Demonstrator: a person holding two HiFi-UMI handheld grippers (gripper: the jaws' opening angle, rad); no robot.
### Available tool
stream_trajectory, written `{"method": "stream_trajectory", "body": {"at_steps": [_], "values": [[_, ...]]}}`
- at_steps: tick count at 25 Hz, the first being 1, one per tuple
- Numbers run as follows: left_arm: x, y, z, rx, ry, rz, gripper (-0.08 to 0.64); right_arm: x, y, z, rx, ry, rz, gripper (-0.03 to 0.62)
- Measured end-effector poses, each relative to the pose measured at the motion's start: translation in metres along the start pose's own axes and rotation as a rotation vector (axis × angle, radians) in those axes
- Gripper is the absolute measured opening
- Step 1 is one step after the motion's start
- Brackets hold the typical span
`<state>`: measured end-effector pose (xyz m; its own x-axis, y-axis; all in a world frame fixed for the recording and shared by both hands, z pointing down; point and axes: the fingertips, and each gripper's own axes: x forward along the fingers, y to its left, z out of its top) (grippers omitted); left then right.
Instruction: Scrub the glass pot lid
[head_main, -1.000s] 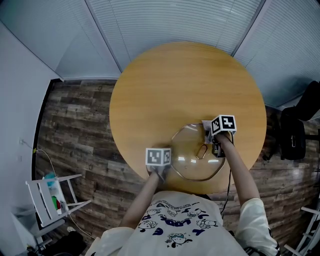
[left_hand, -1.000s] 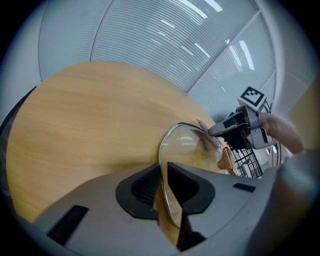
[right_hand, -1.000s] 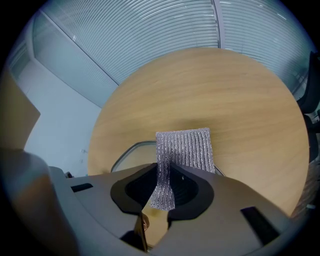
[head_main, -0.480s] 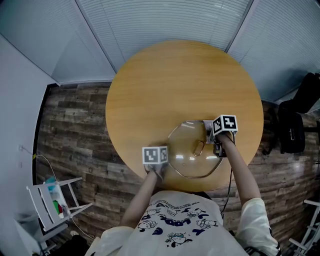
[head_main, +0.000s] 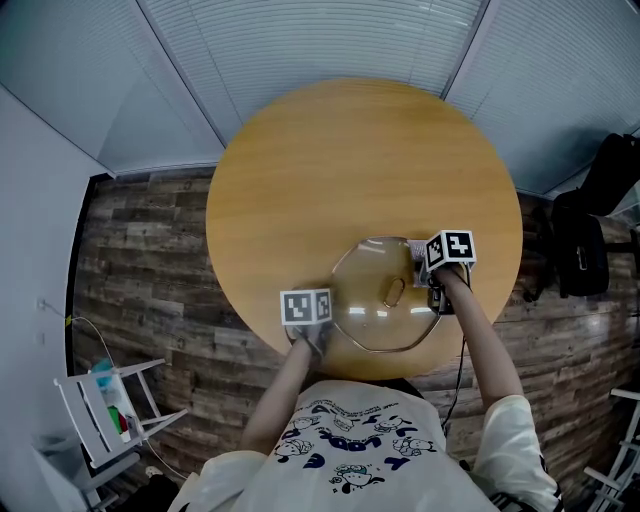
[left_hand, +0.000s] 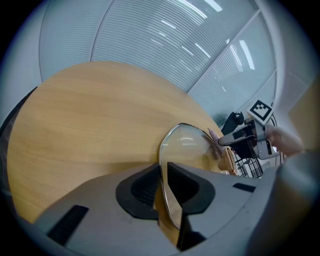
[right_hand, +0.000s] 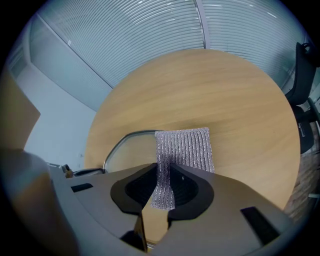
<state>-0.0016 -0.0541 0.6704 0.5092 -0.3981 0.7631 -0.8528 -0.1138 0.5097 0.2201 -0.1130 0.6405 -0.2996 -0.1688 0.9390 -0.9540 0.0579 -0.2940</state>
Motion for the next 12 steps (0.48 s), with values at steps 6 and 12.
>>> {"method": "stream_trajectory", "body": {"at_steps": [6,12], "values": [[0.0,0.0,-0.002,0.007,0.003,0.004,0.057,-0.002,-0.003,-0.008,-0.002,0.0,-0.012,0.075],[-0.001,-0.001,-0.002,0.01,-0.002,0.004,0.057,-0.008,-0.01,-0.017,0.024,-0.013,-0.016,0.075]]}}
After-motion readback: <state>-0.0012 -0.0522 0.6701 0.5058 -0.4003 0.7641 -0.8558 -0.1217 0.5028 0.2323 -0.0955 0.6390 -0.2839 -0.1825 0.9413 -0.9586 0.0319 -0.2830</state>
